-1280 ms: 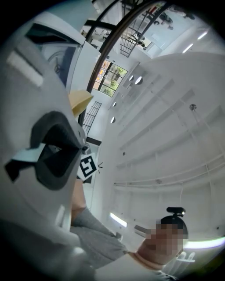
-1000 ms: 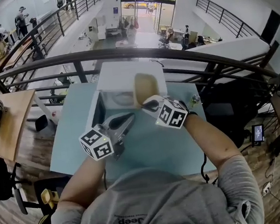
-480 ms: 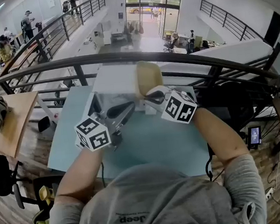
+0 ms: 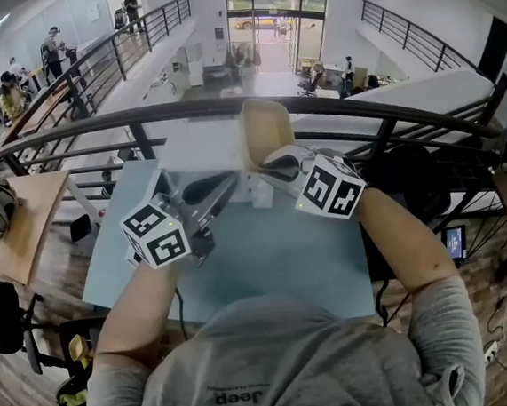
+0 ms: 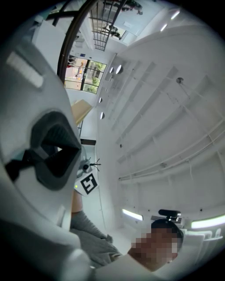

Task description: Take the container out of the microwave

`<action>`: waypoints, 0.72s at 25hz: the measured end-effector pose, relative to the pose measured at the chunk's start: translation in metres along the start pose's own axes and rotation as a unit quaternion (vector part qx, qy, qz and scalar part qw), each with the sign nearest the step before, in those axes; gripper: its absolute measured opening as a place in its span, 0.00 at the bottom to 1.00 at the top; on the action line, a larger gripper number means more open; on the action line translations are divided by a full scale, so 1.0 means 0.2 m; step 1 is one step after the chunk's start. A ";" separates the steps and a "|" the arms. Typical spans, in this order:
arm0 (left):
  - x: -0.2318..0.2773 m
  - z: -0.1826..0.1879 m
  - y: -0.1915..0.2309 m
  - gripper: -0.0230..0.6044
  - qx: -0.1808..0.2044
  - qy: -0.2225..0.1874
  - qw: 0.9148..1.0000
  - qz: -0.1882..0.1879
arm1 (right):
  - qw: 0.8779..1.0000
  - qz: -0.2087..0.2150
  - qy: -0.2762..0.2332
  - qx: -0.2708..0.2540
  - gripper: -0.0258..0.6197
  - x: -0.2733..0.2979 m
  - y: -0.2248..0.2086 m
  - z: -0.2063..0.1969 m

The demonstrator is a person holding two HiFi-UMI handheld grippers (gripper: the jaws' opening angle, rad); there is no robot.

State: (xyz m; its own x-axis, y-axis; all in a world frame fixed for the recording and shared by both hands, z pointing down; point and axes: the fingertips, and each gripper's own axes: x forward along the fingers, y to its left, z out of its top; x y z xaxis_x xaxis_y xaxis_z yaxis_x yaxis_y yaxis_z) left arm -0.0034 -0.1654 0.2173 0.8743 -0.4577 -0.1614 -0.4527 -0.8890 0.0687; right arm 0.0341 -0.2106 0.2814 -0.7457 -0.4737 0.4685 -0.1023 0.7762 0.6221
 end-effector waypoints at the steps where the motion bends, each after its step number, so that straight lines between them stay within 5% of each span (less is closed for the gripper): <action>1: 0.01 0.01 -0.02 0.08 0.001 -0.001 1.000 0.000 | 1.000 0.000 -0.003 -0.002 0.06 -0.03 0.00 0.01; 18: 0.12 0.02 -0.26 0.08 0.015 -0.007 1.000 0.018 | 0.999 0.002 -0.025 -0.034 0.06 -0.41 0.08 0.07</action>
State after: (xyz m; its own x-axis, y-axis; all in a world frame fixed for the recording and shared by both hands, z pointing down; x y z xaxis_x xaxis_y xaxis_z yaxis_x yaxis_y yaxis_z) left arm 0.0407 -0.1303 0.2051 0.8549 -0.4889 -0.1734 -0.4891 -0.8711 0.0446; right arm 0.0850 -0.1544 0.2440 -0.7784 -0.4480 0.4398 -0.0562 0.7475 0.6619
